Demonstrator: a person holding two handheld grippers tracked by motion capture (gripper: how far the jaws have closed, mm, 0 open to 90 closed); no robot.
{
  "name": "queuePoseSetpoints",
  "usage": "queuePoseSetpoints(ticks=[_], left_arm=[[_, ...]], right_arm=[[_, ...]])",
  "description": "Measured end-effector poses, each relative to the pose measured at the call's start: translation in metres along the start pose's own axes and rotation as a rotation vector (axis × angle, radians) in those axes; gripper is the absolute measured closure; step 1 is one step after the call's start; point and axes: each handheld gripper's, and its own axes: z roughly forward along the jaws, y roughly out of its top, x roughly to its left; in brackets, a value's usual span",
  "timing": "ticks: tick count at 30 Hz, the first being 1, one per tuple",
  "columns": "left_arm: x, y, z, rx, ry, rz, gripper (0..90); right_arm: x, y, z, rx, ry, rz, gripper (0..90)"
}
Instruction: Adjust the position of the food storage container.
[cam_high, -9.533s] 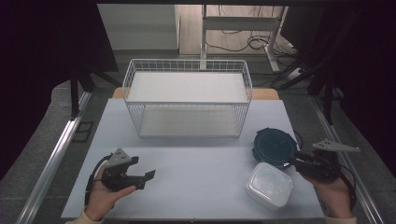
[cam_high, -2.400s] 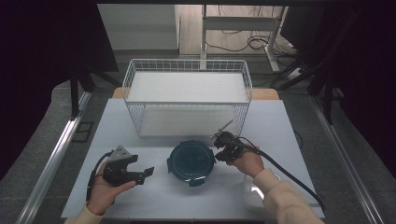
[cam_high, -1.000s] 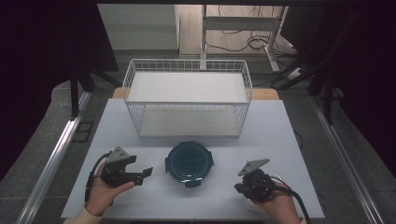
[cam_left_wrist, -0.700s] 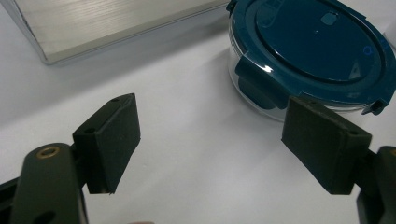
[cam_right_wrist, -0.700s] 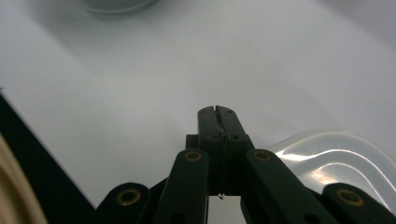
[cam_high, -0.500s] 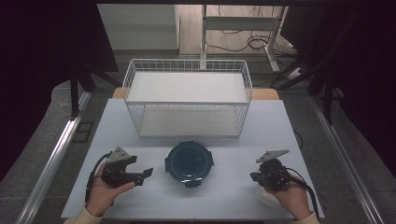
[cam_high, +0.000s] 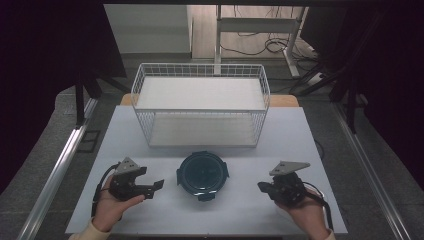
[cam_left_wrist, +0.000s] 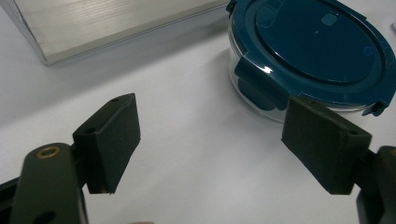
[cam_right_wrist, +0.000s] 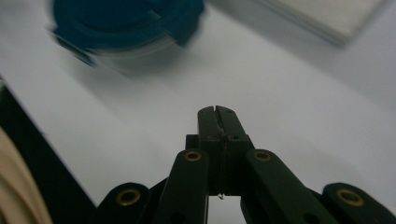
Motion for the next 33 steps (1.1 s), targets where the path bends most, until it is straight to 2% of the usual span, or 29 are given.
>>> queuePoseSetpoints(ticks=[7,10,12,16,19,21,22,24,26,29,33], left_arm=[[-0.001,-0.004,-0.005,-0.017,-0.002,0.001,19.7],[-0.002,-0.005,-0.005,-0.019,-0.005,0.001,19.7],[-0.003,-0.005,-0.004,-0.021,-0.008,0.004,19.7],[-0.006,-0.006,0.001,-0.008,-0.015,0.005,19.6],[-0.005,-0.007,0.004,-0.002,-0.013,0.002,19.6],[-0.005,-0.007,0.005,-0.001,-0.012,-0.002,19.7],[-0.005,-0.007,0.004,-0.002,-0.011,-0.003,19.6],[-0.005,-0.007,0.004,-0.005,-0.011,-0.004,19.6],[-0.005,-0.008,0.003,-0.008,-0.012,-0.004,19.5],[-0.003,-0.007,0.003,-0.020,-0.022,-0.007,19.3],[-0.002,-0.005,0.004,-0.032,-0.045,-0.036,18.4]], right_arm=[[0.054,0.012,-0.005,-0.148,0.089,-0.035,89.4],[0.072,0.017,0.002,-0.180,0.120,-0.039,89.4],[0.077,0.020,0.014,-0.180,0.113,-0.043,89.4],[0.073,0.021,0.043,-0.181,0.057,0.004,89.2],[0.065,0.025,0.055,-0.194,0.070,0.054,84.9],[0.063,0.031,0.056,-0.209,0.077,0.080,73.4],[0.063,0.034,0.056,-0.229,0.063,0.078,65.1],[0.064,0.040,0.055,-0.256,0.003,0.067,49.4],[0.062,0.042,0.054,-0.274,-0.018,0.078,38.5],[0.054,0.043,0.053,-0.282,-0.036,0.106,31.5],[0.041,0.043,0.054,-0.291,-0.011,0.160,27.9]])
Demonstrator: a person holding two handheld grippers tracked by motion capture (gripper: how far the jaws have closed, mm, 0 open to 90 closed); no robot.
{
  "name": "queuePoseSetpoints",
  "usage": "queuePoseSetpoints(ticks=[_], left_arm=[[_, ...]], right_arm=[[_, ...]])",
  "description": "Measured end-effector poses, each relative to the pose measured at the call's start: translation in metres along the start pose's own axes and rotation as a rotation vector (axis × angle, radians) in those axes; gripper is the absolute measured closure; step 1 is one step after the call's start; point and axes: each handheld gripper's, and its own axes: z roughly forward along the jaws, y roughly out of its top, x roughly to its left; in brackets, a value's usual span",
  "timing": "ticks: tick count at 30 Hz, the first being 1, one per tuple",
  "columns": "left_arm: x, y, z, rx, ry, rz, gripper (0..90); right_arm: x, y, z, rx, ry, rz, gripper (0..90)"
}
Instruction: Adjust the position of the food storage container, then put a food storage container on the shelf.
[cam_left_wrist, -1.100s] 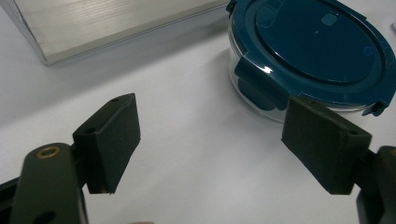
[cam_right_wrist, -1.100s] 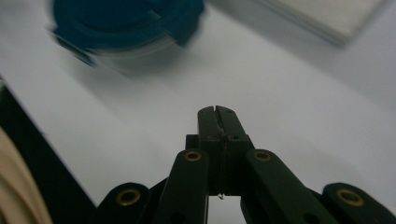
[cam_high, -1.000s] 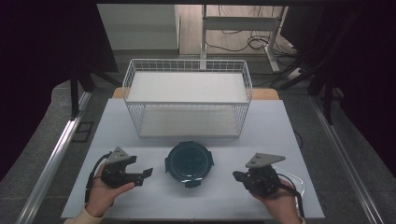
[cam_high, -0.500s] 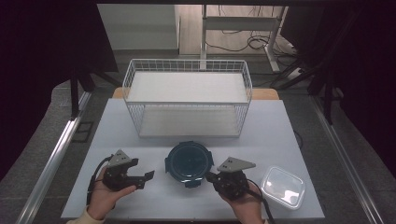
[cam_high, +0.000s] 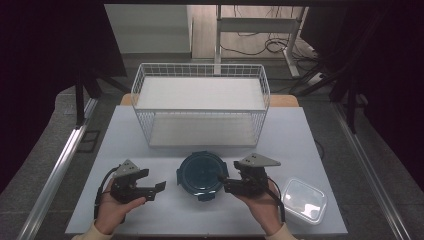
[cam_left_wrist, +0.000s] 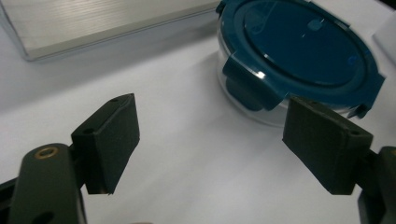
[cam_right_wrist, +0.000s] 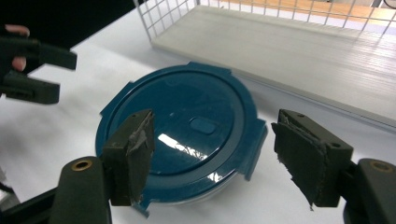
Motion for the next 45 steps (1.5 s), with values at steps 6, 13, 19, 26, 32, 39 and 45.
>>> queuePoseSetpoints(ticks=[6,13,19,26,32,39,45], left_arm=[[0.000,0.002,0.003,-0.002,-0.006,-0.013,18.3],[0.004,0.003,0.000,-0.020,-0.027,-0.074,17.3],[0.009,0.010,0.003,-0.028,-0.060,-0.124,15.6],[0.014,0.025,0.020,-0.013,-0.129,-0.210,15.9],[0.017,0.032,0.036,0.016,-0.177,-0.274,16.0],[0.020,0.027,0.046,0.060,-0.212,-0.323,16.4],[0.019,0.027,0.053,0.081,-0.255,-0.354,17.1]], right_arm=[[-0.011,0.000,0.003,0.026,0.018,0.042,25.5],[-0.016,-0.002,0.005,0.049,0.012,0.060,19.9],[-0.024,-0.002,0.008,0.059,0.012,0.121,16.0],[-0.032,-0.004,0.016,0.084,0.047,0.208,14.1],[-0.039,-0.003,0.030,0.093,0.095,0.305,13.9],[-0.045,-0.005,0.046,0.121,0.127,0.358,13.9],[-0.050,-0.008,0.056,0.155,0.174,0.395,14.2]])
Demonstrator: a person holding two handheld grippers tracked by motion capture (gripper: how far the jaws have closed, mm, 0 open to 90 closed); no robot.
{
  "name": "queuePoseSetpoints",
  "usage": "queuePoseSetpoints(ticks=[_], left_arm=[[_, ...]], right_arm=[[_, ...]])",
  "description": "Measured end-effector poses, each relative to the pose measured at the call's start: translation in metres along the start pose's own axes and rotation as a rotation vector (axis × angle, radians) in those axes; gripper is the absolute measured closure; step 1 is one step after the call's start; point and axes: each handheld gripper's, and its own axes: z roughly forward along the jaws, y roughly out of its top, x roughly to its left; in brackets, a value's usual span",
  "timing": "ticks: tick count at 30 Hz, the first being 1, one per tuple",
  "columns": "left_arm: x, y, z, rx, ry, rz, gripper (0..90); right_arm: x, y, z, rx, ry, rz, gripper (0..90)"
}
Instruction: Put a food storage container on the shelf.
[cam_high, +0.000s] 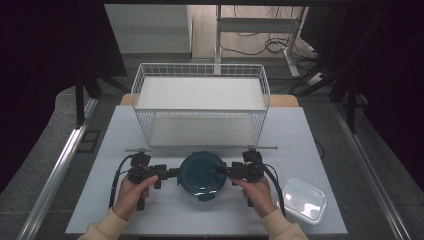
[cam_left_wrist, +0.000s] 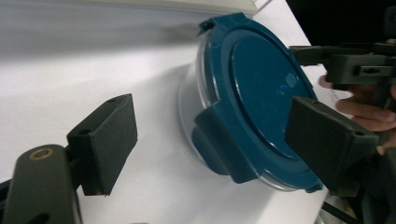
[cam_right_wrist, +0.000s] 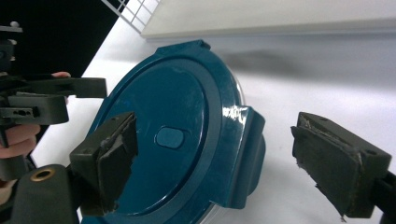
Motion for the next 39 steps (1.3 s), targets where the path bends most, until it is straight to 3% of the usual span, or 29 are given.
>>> queuePoseSetpoints(ticks=[9,13,15,23,25,34,39], left_arm=[[0.001,-0.002,0.017,0.028,-0.047,-0.055,17.6],[0.006,-0.007,0.023,0.042,-0.116,-0.118,21.2],[0.006,-0.008,0.025,0.050,-0.104,-0.110,22.1],[0.004,-0.010,0.029,0.071,-0.151,-0.126,30.7],[0.003,-0.011,0.030,0.072,-0.144,-0.128,34.0],[0.004,-0.012,0.030,0.063,-0.149,-0.148,35.4],[0.008,-0.013,0.030,0.060,-0.170,-0.173,37.9]], right_arm=[[-0.003,-0.001,0.009,0.039,0.032,0.011,16.5],[-0.005,-0.002,0.014,0.058,0.051,0.023,18.8],[-0.006,-0.002,0.016,0.071,0.055,0.027,19.8],[-0.009,-0.003,0.020,0.082,0.075,0.046,25.6],[-0.010,-0.003,0.021,0.083,0.080,0.063,26.3],[-0.013,-0.002,0.022,0.097,0.104,0.094,27.6],[-0.017,-0.001,0.021,0.103,0.121,0.141,31.9]])
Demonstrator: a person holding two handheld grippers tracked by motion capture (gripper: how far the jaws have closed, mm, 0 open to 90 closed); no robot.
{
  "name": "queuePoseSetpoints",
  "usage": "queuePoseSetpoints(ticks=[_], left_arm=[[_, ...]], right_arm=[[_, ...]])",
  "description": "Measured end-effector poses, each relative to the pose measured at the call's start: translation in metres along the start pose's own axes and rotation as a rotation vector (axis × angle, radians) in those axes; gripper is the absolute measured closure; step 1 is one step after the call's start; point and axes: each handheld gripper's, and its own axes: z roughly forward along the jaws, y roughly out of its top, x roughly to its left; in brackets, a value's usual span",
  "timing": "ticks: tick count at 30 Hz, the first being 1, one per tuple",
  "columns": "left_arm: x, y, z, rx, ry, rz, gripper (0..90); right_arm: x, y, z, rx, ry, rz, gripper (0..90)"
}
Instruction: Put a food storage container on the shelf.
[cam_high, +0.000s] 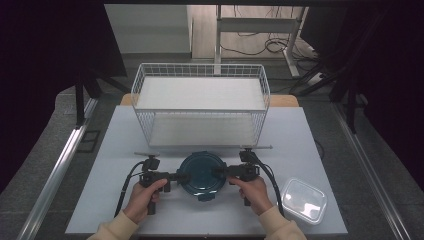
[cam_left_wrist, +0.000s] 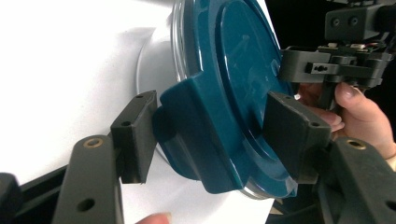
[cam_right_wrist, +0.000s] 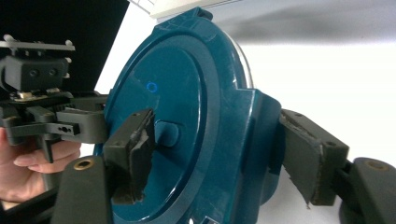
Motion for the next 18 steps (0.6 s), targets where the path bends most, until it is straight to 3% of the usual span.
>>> queuePoseSetpoints(ticks=[2,11,18], left_arm=[[-0.001,0.000,-0.001,0.003,-0.001,0.002,38.2],[-0.004,-0.005,-0.005,-0.002,-0.009,0.015,40.7],[-0.008,-0.007,-0.007,-0.011,-0.006,0.027,42.1]], right_arm=[[-0.001,0.000,-0.002,-0.006,0.009,0.022,34.4],[0.009,-0.007,-0.009,-0.010,-0.004,-0.025,36.4],[0.009,-0.013,-0.013,-0.017,0.008,-0.034,36.9]])
